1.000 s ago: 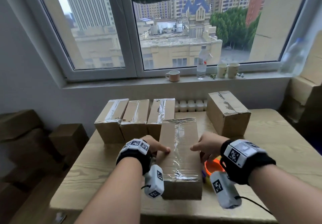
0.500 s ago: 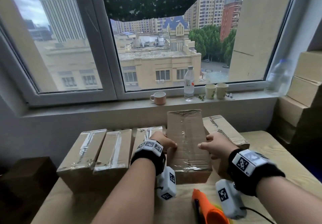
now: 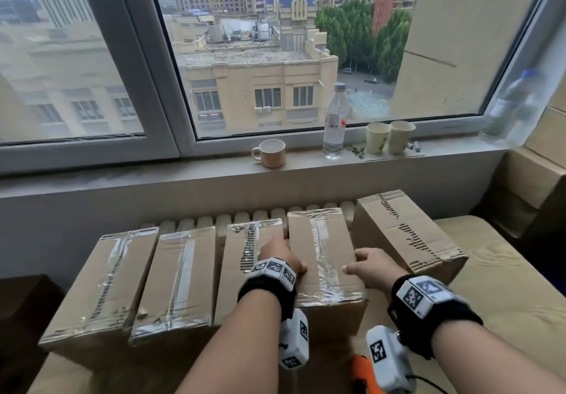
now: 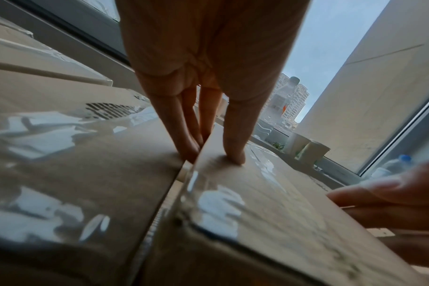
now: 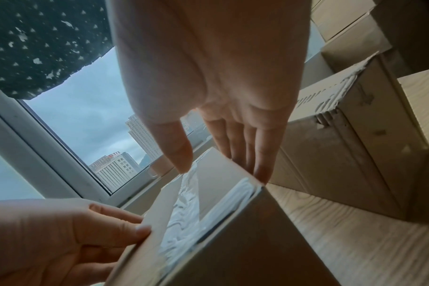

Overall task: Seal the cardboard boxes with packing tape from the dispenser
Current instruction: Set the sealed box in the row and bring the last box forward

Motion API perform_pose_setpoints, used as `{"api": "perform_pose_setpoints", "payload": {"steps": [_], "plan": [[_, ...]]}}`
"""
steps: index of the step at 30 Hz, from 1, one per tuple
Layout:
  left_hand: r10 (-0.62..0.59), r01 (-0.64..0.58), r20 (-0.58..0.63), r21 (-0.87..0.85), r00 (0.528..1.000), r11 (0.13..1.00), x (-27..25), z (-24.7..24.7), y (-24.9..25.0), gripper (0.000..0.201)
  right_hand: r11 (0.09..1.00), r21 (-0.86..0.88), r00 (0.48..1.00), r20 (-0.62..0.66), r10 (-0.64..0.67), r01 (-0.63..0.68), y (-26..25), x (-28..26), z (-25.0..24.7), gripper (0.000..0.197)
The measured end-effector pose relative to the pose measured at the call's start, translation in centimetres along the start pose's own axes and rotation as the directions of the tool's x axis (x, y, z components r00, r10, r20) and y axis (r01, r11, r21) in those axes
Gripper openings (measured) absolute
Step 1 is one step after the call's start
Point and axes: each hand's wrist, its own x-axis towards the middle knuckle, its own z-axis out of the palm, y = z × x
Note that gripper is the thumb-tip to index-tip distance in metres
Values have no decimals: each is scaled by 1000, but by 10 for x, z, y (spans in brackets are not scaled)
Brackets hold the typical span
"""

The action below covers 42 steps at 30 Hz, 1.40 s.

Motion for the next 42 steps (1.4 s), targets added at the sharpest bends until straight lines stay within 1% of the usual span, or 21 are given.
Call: {"api": "perform_pose_setpoints", "payload": {"steps": [2, 4, 10, 12, 16, 17, 18, 19, 20, 21, 24, 26, 29, 31, 32, 33, 35, 36, 37, 39, 42], "plan": [[-14, 14, 7, 37, 1000, 999, 2, 2, -1, 42, 1000, -13, 1000, 12, 7, -7, 2, 4, 4, 11], [-23, 22, 14, 58, 1000, 998, 4, 4, -2, 35, 1000, -10, 1000, 17, 1, -1, 4, 6, 7, 13], [-62, 63, -18, 57, 998, 996, 10, 9, -5, 54, 1000, 20, 999, 45, -16, 15, 10, 18, 9, 15], [-71, 73, -25, 69, 997, 995, 12, 11, -3, 49, 999, 40, 997, 71, -3, 0, 11, 22, 8, 16], [-100, 106, -50, 133, 994, 985, 11, 14, 3, 32, 999, 39, 993, 113, 31, -35, 11, 24, 1, 9], [-107, 116, -65, 144, 992, 983, 11, 15, 5, 29, 999, 25, 992, 120, 35, -38, 10, 23, -1, 12], [-113, 125, -83, 152, 990, 980, 11, 16, 8, 28, 999, -1, 993, 115, 32, -32, 9, 23, -4, 26], [-118, 134, -101, 158, 988, 978, 11, 16, 11, 30, 999, -28, 995, 100, 26, -23, 9, 23, -8, 41], [-119, 137, -118, 160, 986, 978, 12, 17, 16, 32, 999, -50, 997, 82, 12, -8, 9, 23, -13, 48], [-112, 132, -131, 159, 985, 978, 13, 18, 22, 34, 997, -74, 998, 59, -13, 18, 9, 23, -18, 50], [-54, 72, -119, 149, 991, 986, 16, 21, 44, 32, 976, -192, 993, -30, -114, 107, 10, 20, -41, 38], [-12, 24, -93, 138, 996, 990, 20, 27, 61, 28, 959, -250, 978, -126, -169, 134, 15, 22, -60, 31], [35, -26, -73, 126, 997, 992, 27, 39, 83, 27, 951, -297, 942, -287, -176, 88, 32, 29, -86, 33], [59, -52, -56, 109, 997, 993, 33, 51, 94, 29, 920, -390, 917, -348, -197, 49, 46, 37, -99, 43], [68, -64, -46, 99, 997, 993, 36, 57, 98, 28, 897, -442, 917, -349, -194, 21, 53, 40, -103, 56], [76, -71, -42, 93, 996, 993, 38, 63, 100, 27, 870, -492, 930, -330, -164, -21, 58, 42, -105, 75], [79, -76, -34, 81, 996, 994, 43, 74, 105, 27, 832, -543, 961, -274, -47, -114, 68, 47, -105, 111], [79, -77, -29, 76, 996, 994, 45, 79, 106, 27, 810, -566, 968, -252, 4, -151, 72, 50, -103, 123], [80, -78, -26, 72, 996, 994, 47, 83, 107, 28, 781, -598, 970, -242, 37, -179, 76, 54, -100, 130], [78, -77, -23, 64, 997, 995, 51, 88, 109, 27, 723, -660, 968, -247, 46, -203, 81, 58, -95, 132], [86, -84, -23, 53, 996, 995, 56, 90, 114, 26, 687, -699, 965, -261, 12, -198, 83, 60, -99, 118]]}}
